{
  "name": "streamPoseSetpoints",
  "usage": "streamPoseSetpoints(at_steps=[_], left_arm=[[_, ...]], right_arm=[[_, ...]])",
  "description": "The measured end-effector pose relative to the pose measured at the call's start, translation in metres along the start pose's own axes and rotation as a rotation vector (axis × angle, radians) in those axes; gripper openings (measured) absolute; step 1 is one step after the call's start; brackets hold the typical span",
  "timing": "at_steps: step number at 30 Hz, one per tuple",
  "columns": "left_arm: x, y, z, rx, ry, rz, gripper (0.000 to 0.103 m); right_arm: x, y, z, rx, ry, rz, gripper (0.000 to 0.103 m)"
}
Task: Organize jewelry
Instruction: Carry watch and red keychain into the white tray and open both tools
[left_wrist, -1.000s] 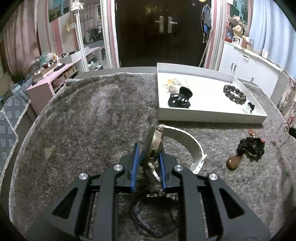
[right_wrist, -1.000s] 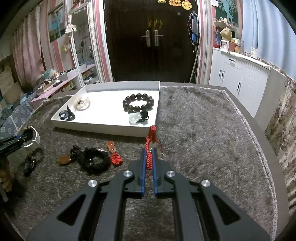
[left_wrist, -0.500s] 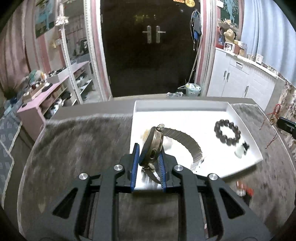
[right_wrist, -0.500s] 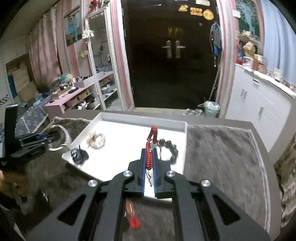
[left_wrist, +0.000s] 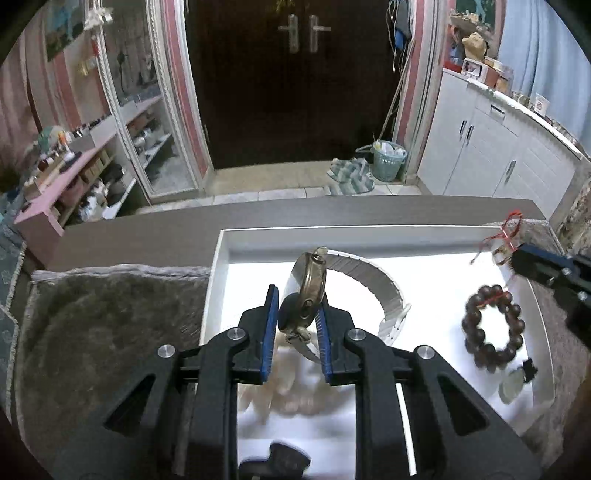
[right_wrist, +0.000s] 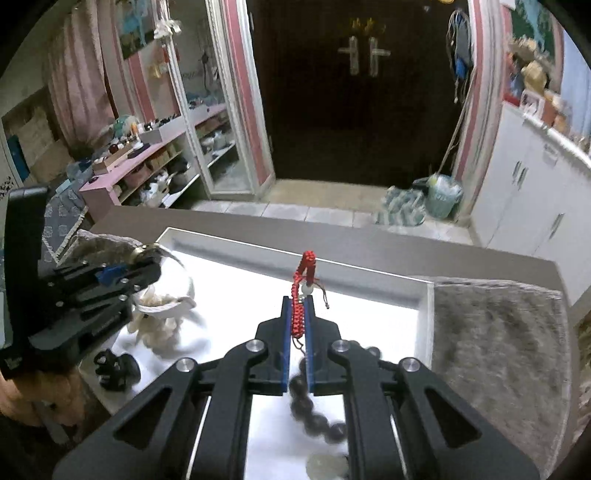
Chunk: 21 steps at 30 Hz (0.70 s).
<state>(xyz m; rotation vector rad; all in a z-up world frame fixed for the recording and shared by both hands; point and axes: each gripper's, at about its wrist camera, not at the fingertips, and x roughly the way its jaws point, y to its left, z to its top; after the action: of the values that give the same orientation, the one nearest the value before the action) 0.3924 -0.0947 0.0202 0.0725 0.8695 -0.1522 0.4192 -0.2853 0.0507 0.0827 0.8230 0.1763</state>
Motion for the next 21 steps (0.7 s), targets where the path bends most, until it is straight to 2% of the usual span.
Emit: streamPoseSetpoints(at_steps=[7, 9, 15, 19, 21], left_arm=[[0.047, 0.010, 0.002, -0.014, 0.076, 0.019, 0.018], [0.049, 0.013, 0.005, -0.027, 0.085, 0.012, 0.018], [0.057, 0.012, 0.010, 0.004, 0.128, 0.066, 0.018], [0.063, 0.010, 0.012, 0.013, 0.147, 0.075, 0.019], [0.064, 0.008, 0.014, 0.013, 0.155, 0.085, 0.025]], right_arm=[[0.052, -0.009, -0.001, 0.029, 0.093, -0.004, 0.005], [0.059, -0.011, -0.003, 0.028, 0.105, -0.013, 0.005], [0.073, -0.019, -0.010, 0.032, 0.149, -0.033, 0.006], [0.078, -0.023, -0.013, 0.050, 0.181, -0.024, 0.009], [0.080, -0.022, -0.015, 0.045, 0.194, -0.024, 0.010]])
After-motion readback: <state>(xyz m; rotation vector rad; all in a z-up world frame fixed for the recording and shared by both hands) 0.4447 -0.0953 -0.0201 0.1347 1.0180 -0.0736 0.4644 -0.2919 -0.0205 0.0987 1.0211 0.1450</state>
